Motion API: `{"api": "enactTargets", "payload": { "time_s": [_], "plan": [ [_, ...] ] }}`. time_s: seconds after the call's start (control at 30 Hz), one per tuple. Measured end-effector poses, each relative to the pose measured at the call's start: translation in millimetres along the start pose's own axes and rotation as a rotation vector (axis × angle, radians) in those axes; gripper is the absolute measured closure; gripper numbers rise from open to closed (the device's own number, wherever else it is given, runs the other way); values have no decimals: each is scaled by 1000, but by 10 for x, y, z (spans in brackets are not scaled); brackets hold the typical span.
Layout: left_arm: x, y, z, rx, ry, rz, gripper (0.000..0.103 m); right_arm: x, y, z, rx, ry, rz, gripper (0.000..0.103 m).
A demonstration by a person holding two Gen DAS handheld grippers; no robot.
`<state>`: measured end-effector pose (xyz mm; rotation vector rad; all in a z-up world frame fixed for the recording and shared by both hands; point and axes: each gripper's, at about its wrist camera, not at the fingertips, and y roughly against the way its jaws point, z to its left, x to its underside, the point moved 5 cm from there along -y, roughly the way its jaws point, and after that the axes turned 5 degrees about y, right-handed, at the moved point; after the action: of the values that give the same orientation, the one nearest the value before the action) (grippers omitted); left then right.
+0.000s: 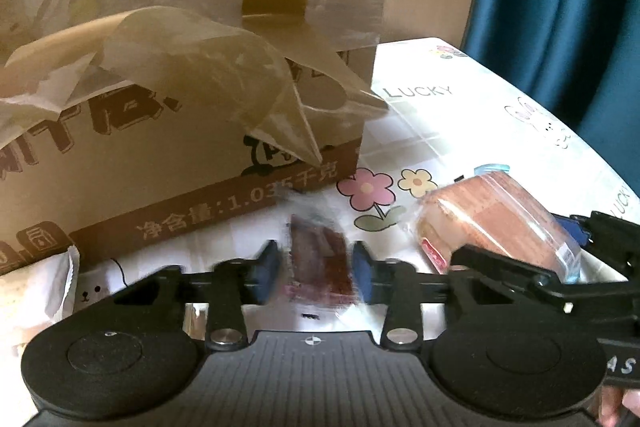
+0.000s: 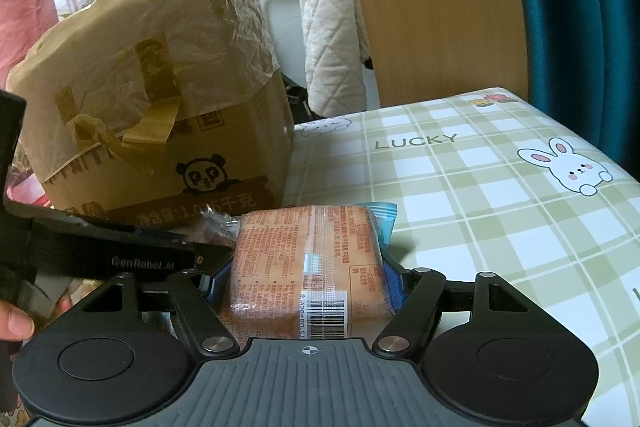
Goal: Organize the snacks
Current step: 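Grasp the thin clear packet with the left gripper while the right holds the bread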
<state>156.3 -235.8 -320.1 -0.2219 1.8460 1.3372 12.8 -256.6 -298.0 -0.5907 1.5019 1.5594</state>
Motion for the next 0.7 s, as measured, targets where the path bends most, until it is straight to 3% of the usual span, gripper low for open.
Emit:
{"api": "enactTargets", "payload": {
  "time_s": [0.07,0.23,0.43,0.7],
  "plan": [
    [35,38,1,6,11,-4,87,1,-1,3,1,2,1,36],
    [119,90,28,14,60,-11,96,-4,-1,7,0,5,2,36],
    [170,228,96,22,95,-56,98,-2,-3,9,3,7,3,36],
    [146,724,362,47,137,-97,98,-7,-14,7,3,17,9,36]
  ]
}}
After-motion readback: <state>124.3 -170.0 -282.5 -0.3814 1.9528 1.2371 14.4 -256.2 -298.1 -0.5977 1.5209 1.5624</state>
